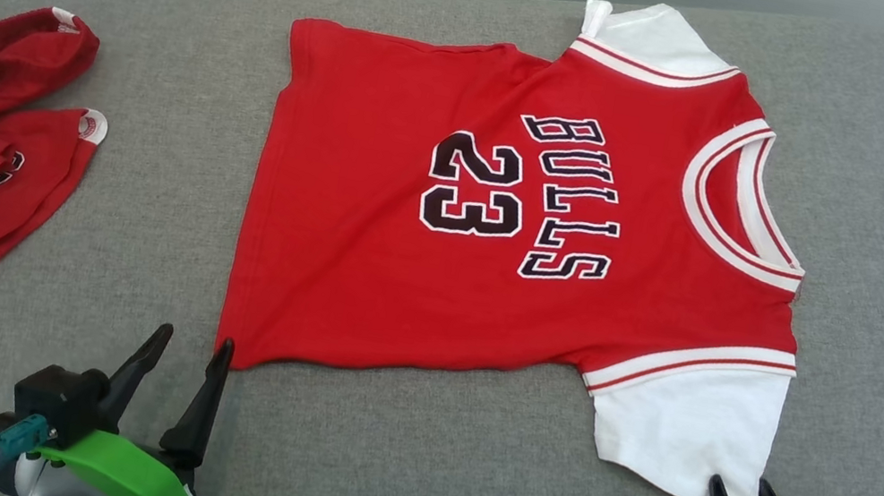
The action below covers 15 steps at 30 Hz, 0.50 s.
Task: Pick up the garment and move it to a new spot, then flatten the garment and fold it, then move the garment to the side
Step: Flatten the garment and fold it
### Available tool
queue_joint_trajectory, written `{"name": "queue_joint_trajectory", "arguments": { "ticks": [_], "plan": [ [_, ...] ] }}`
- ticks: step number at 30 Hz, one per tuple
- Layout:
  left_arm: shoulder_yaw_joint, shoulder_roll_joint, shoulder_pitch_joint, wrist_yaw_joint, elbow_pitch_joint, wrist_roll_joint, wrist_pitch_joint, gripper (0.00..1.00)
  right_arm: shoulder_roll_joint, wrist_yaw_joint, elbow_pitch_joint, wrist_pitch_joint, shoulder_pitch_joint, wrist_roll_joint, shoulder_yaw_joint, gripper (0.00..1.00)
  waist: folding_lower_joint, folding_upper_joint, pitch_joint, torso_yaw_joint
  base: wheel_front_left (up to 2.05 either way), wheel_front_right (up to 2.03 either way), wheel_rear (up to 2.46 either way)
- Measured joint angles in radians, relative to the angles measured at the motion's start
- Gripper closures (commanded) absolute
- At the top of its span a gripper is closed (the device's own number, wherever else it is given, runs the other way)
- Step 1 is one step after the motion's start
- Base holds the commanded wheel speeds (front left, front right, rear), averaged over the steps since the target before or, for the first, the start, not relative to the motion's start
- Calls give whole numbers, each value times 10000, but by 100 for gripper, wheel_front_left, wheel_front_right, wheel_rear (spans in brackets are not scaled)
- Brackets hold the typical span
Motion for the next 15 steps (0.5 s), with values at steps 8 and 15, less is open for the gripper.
{"name": "queue_joint_trajectory", "arguments": {
  "ticks": [8, 15],
  "plan": [
    [-297, -58, -18, -12, 416, -372, 600, 0, 77, 268, 278, -86, -142, 100, 31, 100, 0, 0, 51, 11, 0, 0, 0],
    [-297, -59, -171, -13, 744, -729, 901, 0, 130, 313, 387, -86, -327, 100, 36, 100, 0, 0, 142, -128, 0, 0, 0]
  ]
}}
